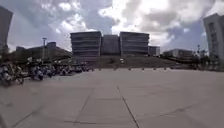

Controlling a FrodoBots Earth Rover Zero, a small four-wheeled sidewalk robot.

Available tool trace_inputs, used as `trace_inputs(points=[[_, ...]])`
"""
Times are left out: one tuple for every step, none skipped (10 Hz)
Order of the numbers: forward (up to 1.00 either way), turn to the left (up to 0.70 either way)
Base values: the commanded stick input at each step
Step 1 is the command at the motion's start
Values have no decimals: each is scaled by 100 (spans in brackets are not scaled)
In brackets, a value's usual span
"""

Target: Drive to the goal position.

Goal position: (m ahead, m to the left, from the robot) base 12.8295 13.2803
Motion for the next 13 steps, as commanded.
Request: trace_inputs(points=[[100,0],[100,0],[100,0],[100,0],[100,0],[100,0],[100,0],[100,0],[100,0],[100,0],[100,0],[100,0],[100,0]])
